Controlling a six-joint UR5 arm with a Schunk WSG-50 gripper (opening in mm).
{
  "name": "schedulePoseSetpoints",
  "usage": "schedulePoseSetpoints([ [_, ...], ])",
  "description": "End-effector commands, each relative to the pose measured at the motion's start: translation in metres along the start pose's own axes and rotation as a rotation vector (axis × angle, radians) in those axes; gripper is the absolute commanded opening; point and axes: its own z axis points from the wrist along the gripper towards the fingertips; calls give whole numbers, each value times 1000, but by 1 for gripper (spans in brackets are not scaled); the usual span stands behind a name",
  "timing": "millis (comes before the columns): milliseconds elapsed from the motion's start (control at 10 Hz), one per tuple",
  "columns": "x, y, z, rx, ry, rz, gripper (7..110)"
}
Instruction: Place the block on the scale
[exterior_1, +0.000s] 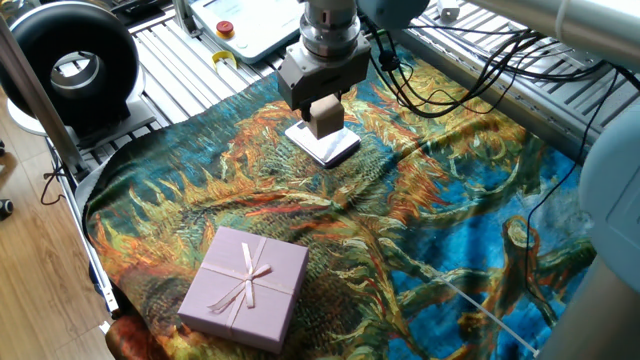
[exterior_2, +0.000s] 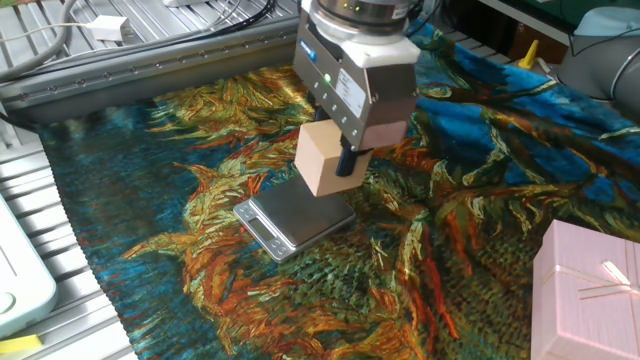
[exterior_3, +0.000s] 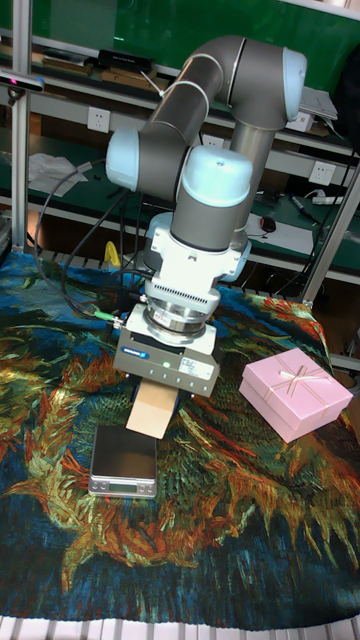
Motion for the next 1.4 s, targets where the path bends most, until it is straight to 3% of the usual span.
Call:
schedulePoseSetpoints([
  [0, -5, 1, 5, -9, -11, 19, 7],
  [500, -6, -1, 4, -6, -12, 27, 7],
  [800, 6, 4, 3, -24, 34, 86, 7],
  [1300, -2, -3, 4, 1, -1, 190, 7],
])
